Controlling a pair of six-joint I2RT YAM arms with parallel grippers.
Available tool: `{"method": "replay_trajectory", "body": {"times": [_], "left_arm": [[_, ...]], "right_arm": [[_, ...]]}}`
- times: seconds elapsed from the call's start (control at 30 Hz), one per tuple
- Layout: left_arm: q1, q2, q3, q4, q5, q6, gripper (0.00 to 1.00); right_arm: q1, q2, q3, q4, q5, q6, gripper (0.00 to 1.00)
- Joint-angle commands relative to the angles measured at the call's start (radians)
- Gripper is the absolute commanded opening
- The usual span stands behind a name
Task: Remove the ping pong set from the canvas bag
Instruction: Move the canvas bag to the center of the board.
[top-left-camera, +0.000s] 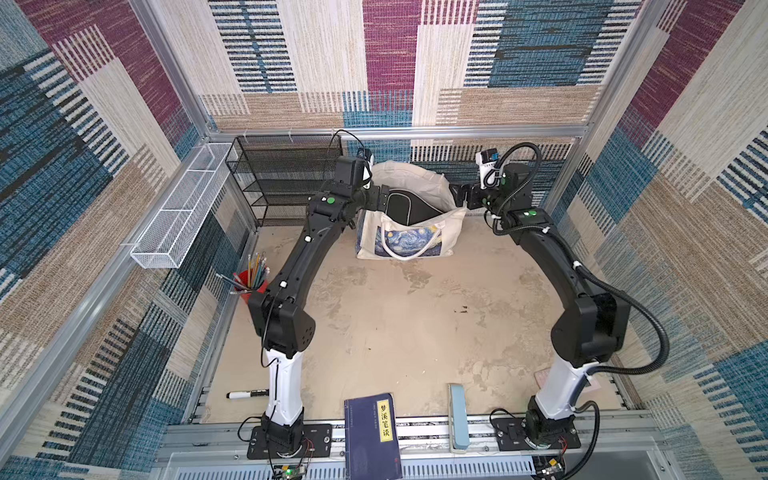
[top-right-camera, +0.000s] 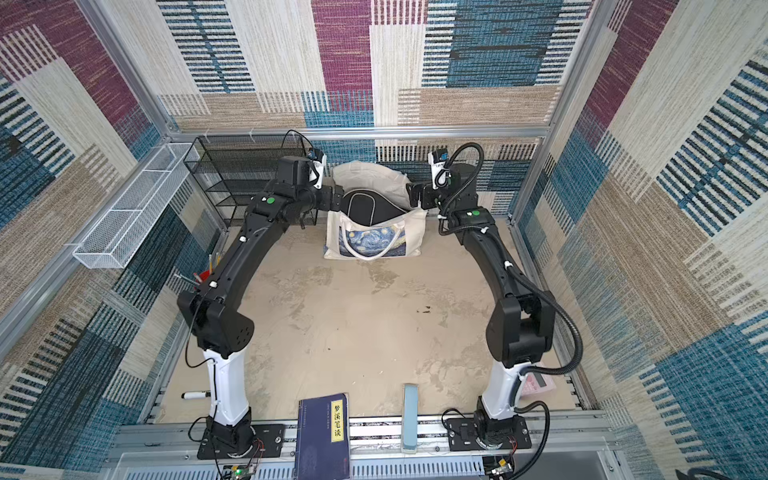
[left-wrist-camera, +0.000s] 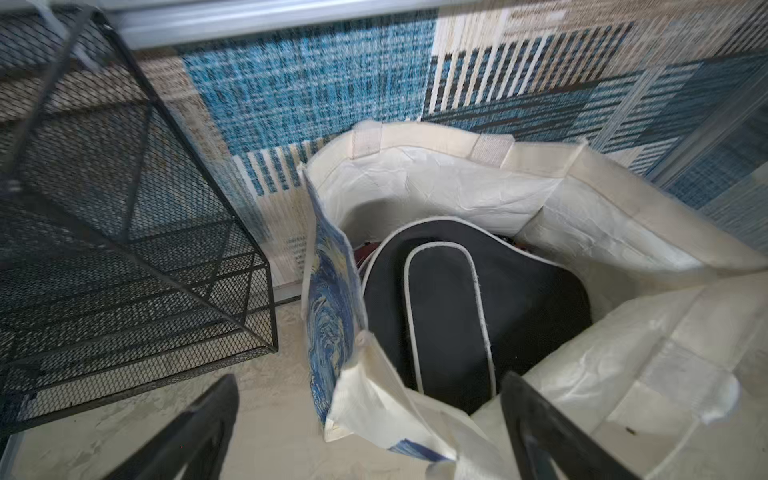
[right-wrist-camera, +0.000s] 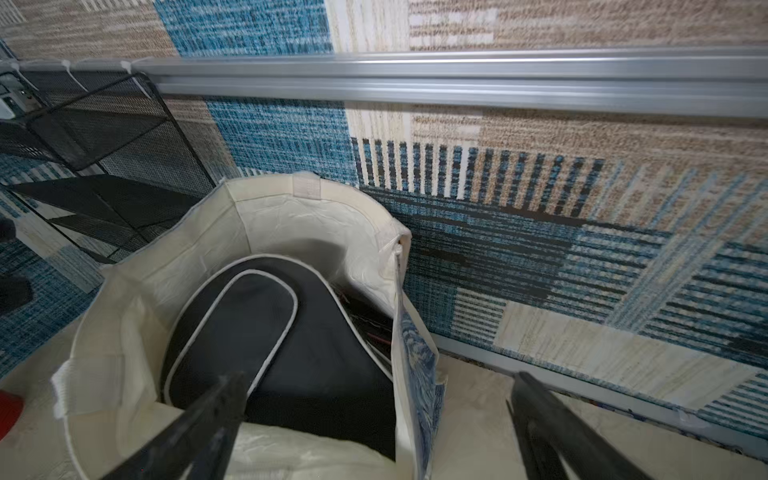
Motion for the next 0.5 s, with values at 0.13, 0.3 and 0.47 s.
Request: {"method": "replay_trajectory", "body": {"times": [0.13,0.3,0.47], "left_arm": [[0.003,0.236,0.308,-0.173,-0.043,0.031,0.95],[0.017,0.270,0.262,-0.174,-0.030,0.012,0.66],[0.031,0.258,0.233,-0.174,0.010,-0.003,0.15]], "right_arm": [[0.009,0.332,0.465,-0.313,0.003,-0.078,0.99],[0.017,0.486,0.695,-0.436,-0.002,-0.081,0.98],[0.021,0.489,0.674,-0.444,0.020,-0.082,0.59]]}}
